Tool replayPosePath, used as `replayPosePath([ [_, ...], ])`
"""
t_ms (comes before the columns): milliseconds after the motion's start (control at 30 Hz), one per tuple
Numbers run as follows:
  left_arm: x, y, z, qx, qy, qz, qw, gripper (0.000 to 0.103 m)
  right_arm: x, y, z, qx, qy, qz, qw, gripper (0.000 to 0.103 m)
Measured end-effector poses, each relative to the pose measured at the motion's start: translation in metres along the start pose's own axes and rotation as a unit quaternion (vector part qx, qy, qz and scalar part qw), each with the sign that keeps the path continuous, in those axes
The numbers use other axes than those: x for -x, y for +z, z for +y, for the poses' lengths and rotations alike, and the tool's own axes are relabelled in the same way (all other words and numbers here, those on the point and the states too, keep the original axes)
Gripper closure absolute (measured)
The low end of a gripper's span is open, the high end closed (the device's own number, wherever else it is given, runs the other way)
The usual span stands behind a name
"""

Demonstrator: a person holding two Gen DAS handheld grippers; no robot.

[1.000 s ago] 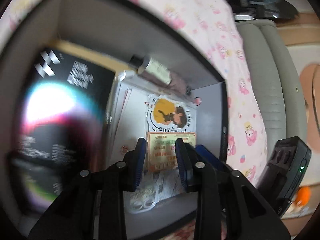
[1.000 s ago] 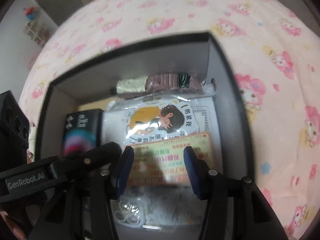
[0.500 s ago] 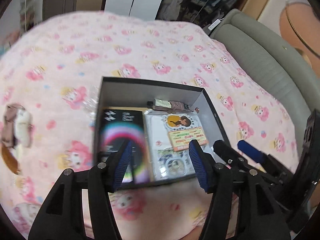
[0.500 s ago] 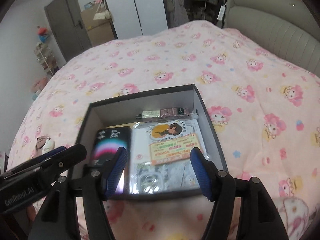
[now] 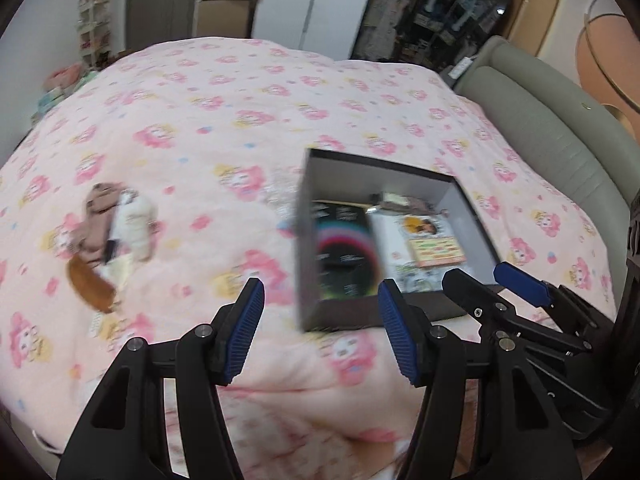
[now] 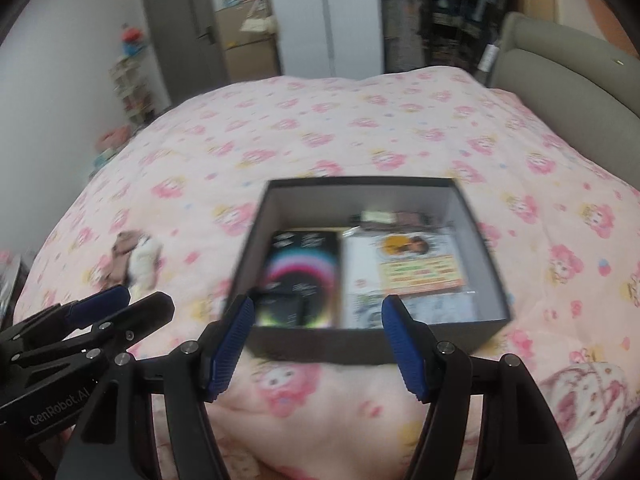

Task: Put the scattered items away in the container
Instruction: 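Withdraw the left gripper from the box and reach toward the wooden comb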

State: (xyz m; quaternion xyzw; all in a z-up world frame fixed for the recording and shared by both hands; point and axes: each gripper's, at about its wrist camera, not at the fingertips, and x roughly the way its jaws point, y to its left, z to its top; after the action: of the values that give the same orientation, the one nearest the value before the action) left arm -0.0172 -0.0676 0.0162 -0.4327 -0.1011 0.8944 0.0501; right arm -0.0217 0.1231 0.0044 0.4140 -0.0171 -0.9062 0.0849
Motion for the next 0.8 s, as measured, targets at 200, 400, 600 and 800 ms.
replayPosePath([
  [200,0.013,-0.024,0.073,0.055,0.038,0.003,0.9978,0.045,-0.019,-0.010,0.075,0.072,0.037,0.031,0.996,0.041],
  [400,0.018,-0.043,0.146,0.122,0.058,0.004,0.9908,0.048,-0.055,-0.013,0.147,0.117,0.096,0.075,0.986,0.043],
  [600,0.000,-0.055,0.207,0.189,0.048,0.017,0.9807,0.047,-0.102,-0.018,0.191,0.114,0.151,0.136,0.973,0.043],
  [800,-0.037,-0.063,0.267,0.252,0.045,0.041,0.9659,0.048,-0.141,-0.017,0.214,0.124,0.151,0.168,0.966,0.049],
])
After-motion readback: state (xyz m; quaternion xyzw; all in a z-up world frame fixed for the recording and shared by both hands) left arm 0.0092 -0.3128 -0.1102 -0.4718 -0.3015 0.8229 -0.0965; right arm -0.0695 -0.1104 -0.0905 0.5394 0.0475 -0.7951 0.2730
